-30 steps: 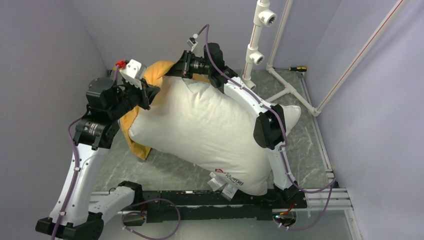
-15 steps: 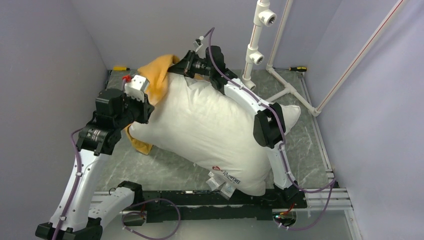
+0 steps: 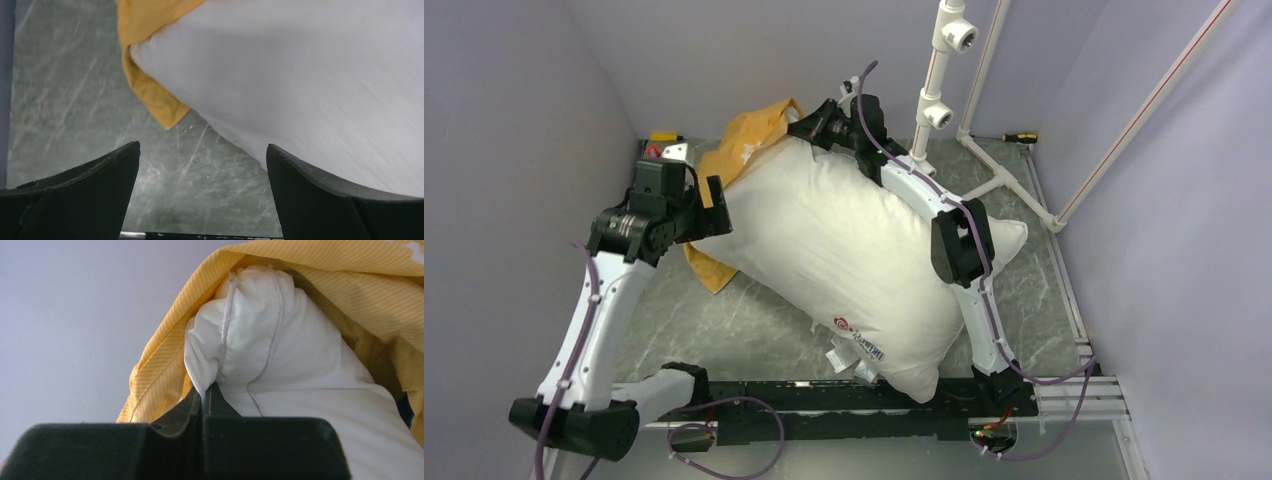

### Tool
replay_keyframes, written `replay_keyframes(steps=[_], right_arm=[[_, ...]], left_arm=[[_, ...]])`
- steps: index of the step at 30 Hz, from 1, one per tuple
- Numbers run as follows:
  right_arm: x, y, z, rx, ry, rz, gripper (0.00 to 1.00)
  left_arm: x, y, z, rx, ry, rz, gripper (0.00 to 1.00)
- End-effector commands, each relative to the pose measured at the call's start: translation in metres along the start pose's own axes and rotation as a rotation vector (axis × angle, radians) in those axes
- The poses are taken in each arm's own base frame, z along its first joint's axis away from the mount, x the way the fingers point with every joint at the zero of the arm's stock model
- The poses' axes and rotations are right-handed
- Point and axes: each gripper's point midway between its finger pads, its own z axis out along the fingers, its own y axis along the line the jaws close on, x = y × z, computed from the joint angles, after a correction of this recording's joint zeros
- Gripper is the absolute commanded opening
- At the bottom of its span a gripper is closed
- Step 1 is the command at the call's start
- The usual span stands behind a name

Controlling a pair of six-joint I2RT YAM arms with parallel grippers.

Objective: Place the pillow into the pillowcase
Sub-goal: Stuff the pillow into the pillowcase.

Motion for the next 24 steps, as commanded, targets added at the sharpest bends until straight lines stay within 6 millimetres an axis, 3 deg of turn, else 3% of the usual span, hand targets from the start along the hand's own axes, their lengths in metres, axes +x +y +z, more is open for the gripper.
replay_keyframes(steps=[1, 7, 12, 17, 19, 21, 23, 24], right_arm=[[-0.043, 0.035, -0.017, -0.101, -0.114, -0.049, 0.0], [-0.052, 0.024, -0.023, -0.083, -0.112, -0.036, 0.0], [-0.052, 0.02, -0.021, -0.086, -0.099, -0.014, 0.0], [-0.053, 0.017, -0.017, -0.094, -0.096, 0.01, 0.0], [-0.055, 0.016, -0.015, -0.1, -0.103, 0.02, 0.0], [-0.057, 0.015, -0.014, -0.102, -0.112, 0.031, 0.0], [-0.059, 0.013, -0.013, -0.104, -0.122, 0.043, 0.0], [-0.06, 0.012, -0.012, -0.104, -0.129, 0.049, 0.0]], left_arm=[[0.025, 0.031, 0.028, -0.153, 0.139, -0.254, 0.99], [0.059, 0.075, 0.083, -0.158, 0.245, -0.639, 0.92], [0.087, 0.115, 0.13, -0.301, 0.3, -0.654, 0.83], [0.104, 0.123, 0.181, -0.279, 0.347, -0.622, 0.66], [0.103, 0.122, 0.191, -0.247, 0.336, -0.591, 0.53], [0.094, 0.109, 0.196, -0.128, 0.307, -0.547, 0.38], [0.089, 0.089, 0.195, 0.016, 0.304, -0.494, 0.08], [0.091, 0.079, 0.19, 0.072, 0.324, -0.484, 0.0]])
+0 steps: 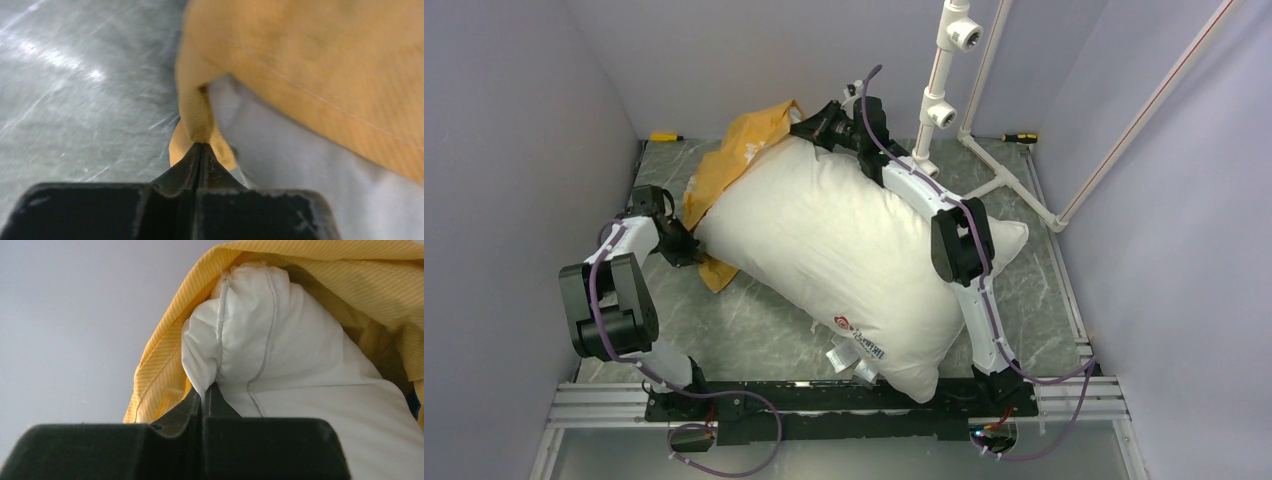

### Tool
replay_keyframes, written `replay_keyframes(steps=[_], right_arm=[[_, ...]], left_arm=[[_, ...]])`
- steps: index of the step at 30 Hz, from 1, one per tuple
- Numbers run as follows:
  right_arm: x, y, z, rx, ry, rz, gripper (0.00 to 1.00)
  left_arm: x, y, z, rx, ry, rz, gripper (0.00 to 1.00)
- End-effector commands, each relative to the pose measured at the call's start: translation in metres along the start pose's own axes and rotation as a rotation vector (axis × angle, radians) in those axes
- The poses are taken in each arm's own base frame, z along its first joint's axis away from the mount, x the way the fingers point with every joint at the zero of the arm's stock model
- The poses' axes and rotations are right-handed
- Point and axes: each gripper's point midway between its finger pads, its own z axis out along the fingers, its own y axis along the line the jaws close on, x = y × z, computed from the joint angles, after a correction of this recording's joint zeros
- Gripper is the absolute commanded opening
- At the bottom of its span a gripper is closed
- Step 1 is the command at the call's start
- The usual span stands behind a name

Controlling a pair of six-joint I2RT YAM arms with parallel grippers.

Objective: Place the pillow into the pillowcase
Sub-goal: Stuff the pillow into the pillowcase.

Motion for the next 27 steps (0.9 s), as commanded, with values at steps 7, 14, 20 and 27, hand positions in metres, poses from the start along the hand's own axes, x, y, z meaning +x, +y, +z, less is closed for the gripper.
replay_keyframes(steps=[7, 14, 20, 27], right_arm=[[-0.066, 0.019, -0.007, -0.105, -0.172, 0.002, 0.0], [-0.085, 0.022, -0.007, -0.083, -0.267, -0.008, 0.0], [-0.081, 0.018, 0.001, -0.078, -0.239, -0.009, 0.0], [-0.041, 0.01, -0.013, 0.09, -0.098, -0.167, 0.45]], left_arm=[[0.058, -0.062, -0.082, 0.337, -0.001, 0.222, 0.0], [0.117, -0.063, -0.162, 0.344, -0.037, 0.152, 0.0], [0.119, -0.03, -0.165, 0.171, -0.072, 0.214, 0.03], [0.067, -0.024, -0.13, -0.084, -0.09, 0.295, 0.71]])
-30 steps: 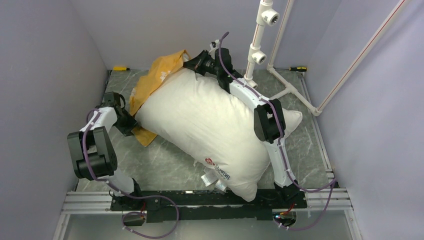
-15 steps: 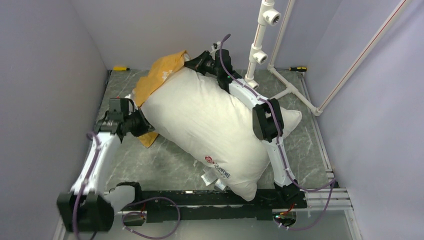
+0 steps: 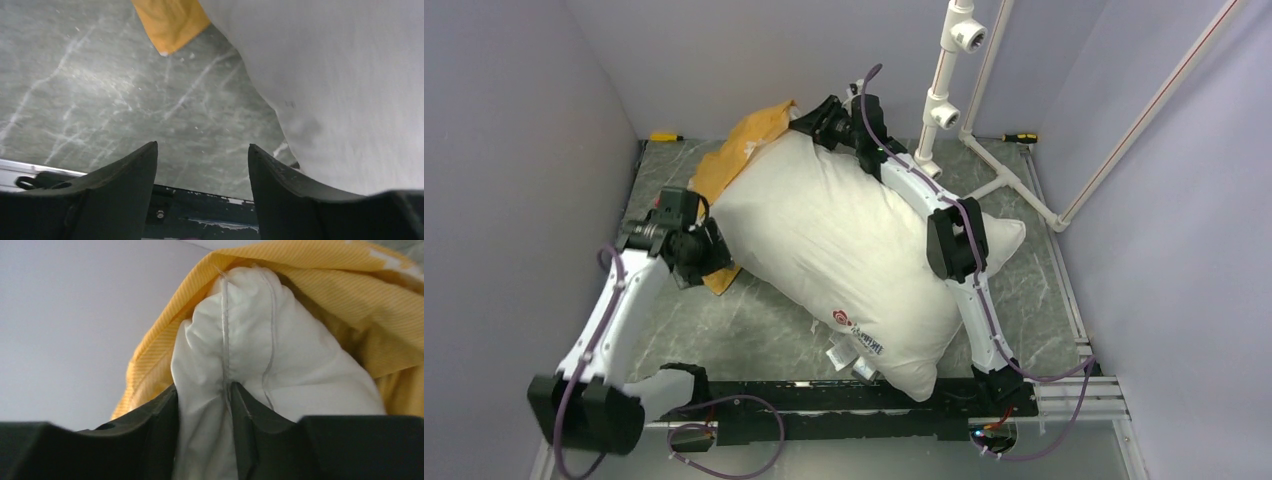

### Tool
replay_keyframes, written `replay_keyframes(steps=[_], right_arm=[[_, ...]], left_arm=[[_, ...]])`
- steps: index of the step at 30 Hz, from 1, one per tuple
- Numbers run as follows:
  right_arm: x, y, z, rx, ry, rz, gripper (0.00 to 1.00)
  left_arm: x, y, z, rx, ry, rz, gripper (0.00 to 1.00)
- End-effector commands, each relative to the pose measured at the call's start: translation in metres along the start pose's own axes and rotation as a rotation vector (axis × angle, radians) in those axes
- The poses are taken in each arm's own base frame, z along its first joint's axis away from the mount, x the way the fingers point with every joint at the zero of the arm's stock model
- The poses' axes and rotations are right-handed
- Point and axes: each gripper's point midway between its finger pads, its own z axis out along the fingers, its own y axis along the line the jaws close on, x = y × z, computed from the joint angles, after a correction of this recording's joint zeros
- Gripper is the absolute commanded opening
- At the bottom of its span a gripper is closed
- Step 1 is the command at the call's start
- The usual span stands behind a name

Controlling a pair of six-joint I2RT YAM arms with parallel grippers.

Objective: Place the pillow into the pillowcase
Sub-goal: Stuff the pillow into the pillowcase.

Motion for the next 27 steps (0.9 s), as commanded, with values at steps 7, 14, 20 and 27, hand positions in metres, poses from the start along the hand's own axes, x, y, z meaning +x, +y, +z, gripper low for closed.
replay_keyframes(steps=[7, 14, 20, 27], right_arm=[[-0.021, 0.048, -0.072, 0.207, -0.039, -0.397, 0.69], [-0.005, 0.102, -0.091, 0.167, -0.02, -0.531, 0.88], [0.053, 0.132, -0.093, 0.107, 0.107, -0.675, 0.93], [0.175, 0.088, -0.088, 0.26, 0.351, -1.17, 0.99]], left_arm=[[-0.058, 0.061, 0.086, -0.168, 0.069, -0.19, 0.77], [-0.091, 0.072, 0.146, -0.087, 0.042, -0.217, 0.79], [-0.118, 0.056, 0.177, 0.09, 0.023, -0.17, 0.65], [-0.107, 0.04, 0.166, 0.229, 0.058, -0.142, 0.0]])
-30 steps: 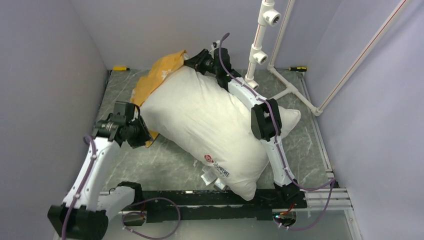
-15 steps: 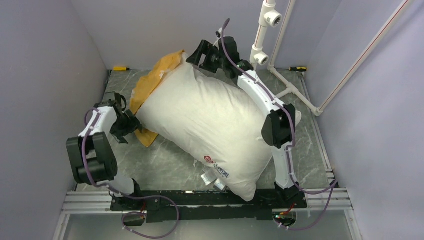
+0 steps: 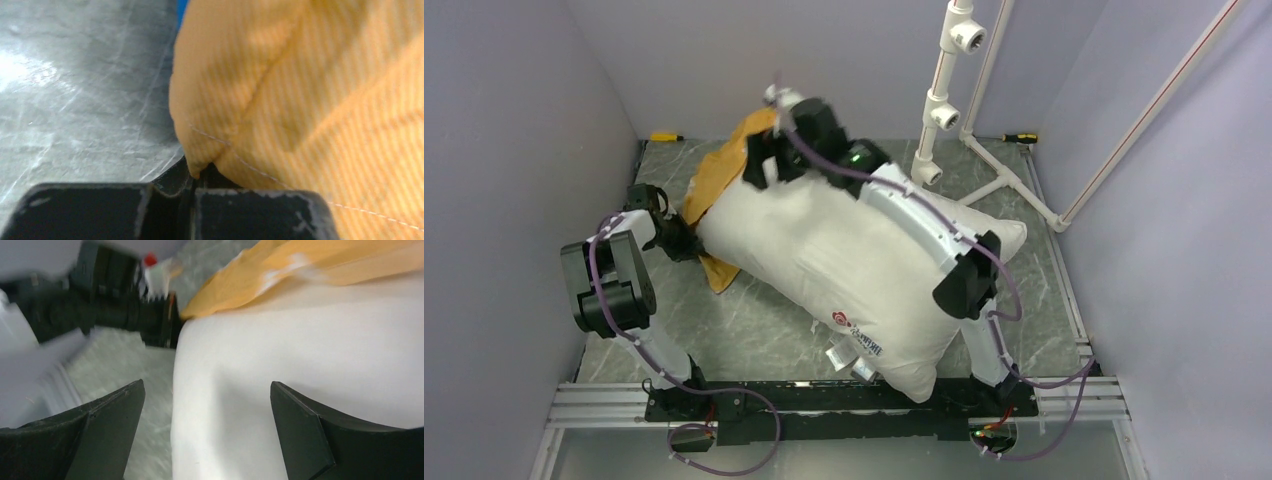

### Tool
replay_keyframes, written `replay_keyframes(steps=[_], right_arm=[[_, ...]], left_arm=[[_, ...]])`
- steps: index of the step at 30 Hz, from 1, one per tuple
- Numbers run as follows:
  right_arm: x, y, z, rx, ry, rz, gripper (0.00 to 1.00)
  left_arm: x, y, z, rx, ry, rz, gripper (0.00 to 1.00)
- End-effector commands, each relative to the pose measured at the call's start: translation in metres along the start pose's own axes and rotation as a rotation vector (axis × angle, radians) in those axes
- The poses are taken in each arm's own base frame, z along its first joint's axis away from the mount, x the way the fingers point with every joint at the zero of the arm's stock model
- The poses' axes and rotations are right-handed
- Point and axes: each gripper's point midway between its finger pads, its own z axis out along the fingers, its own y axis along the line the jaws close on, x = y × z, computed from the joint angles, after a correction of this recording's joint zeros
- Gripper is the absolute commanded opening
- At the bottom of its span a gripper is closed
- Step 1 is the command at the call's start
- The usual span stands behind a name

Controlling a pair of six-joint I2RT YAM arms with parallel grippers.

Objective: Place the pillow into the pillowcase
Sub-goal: Stuff the pillow into the pillowcase.

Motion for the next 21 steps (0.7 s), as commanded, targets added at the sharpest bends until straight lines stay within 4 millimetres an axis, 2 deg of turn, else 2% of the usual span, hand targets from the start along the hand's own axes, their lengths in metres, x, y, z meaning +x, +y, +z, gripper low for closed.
replay_keyframes(steps=[1, 4, 7, 8, 11, 14, 16, 19, 20, 21], right_arm=[[0.065, 0.027, 0.005, 0.102, 0.143, -0.426, 1.0], [0.101, 0.029, 0.02, 0.131, 0.201, -0.532, 1.0], [0.128, 0.026, 0.042, 0.162, 0.248, -0.588, 1.0], [0.143, 0.022, 0.052, 0.173, 0.273, -0.59, 1.0], [0.168, 0.007, 0.074, 0.231, 0.312, -0.586, 1.0], [0.188, -0.011, 0.091, 0.284, 0.339, -0.574, 0.99], [0.197, -0.024, 0.102, 0.317, 0.35, -0.556, 0.97], [0.197, -0.028, 0.12, 0.297, 0.326, -0.511, 0.86], [0.19, -0.027, 0.123, 0.273, 0.307, -0.491, 0.73], [0.177, -0.024, 0.125, 0.233, 0.275, -0.425, 0.54]], left_arm=[[0.001, -0.027, -0.016, 0.164, -0.003, 0.06, 0.0], [0.013, -0.034, -0.037, 0.188, -0.007, 0.041, 0.0], [0.026, -0.044, -0.07, 0.218, -0.05, -0.01, 0.0], [0.033, -0.048, -0.08, 0.234, -0.054, -0.054, 0.0], [0.056, -0.056, -0.1, 0.239, -0.016, -0.104, 0.0], [0.073, -0.072, -0.116, 0.277, -0.016, -0.098, 0.0], [0.077, -0.083, -0.132, 0.318, -0.048, -0.105, 0.0], [0.082, -0.088, -0.154, 0.342, -0.1, -0.111, 0.0], [0.088, -0.082, -0.159, 0.312, -0.091, -0.112, 0.0], [0.093, -0.077, -0.162, 0.289, -0.087, -0.1, 0.0]])
